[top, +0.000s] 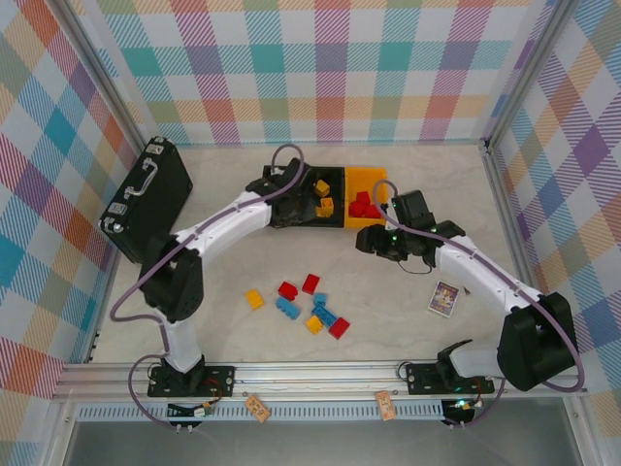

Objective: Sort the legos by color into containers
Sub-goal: Place the lego in the container.

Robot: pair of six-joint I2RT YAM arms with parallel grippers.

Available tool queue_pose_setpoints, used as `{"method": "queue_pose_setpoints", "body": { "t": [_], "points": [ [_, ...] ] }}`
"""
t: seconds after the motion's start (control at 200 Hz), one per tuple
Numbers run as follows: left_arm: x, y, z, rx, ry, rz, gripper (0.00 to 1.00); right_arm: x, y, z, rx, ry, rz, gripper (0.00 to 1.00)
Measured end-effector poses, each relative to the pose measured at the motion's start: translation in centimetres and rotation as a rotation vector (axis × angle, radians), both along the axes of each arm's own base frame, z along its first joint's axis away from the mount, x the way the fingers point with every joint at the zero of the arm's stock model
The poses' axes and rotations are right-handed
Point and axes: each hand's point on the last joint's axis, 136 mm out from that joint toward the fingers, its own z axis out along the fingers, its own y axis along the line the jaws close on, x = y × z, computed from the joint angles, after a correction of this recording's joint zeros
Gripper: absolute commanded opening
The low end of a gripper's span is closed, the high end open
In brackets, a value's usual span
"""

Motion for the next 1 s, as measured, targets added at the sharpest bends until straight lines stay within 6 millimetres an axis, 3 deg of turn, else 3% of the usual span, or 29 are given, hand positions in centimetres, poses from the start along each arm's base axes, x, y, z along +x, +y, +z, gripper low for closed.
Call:
{"method": "queue_pose_setpoints", "body": {
  "t": [0.245,0.61,0.865,0.995],
  "points": [
    [4.7,-3.6,-0.5,-0.013,-0.018,-0.057,0.24,-0.4,-0.3,-1.0,-0.003,0.028,-0.02,0.54],
    [10.1,-3.3,-2.5,0.009,-0.001,-0.043,0.27,-0.4,-0.2,-1.4,0.005,0.028,-0.024,0.54],
    [11.1,-3.3,-3.4,0.005,0.018,-0.039,0.3,1.3,0.6,-1.1,0.009,0.022,-0.018,0.54],
    [11.2,-3.3,-3.3,0.006,0.021,-0.043,0.45,2.1,1.1,-0.5,0.022,0.005,-0.011,0.54]
  ]
}}
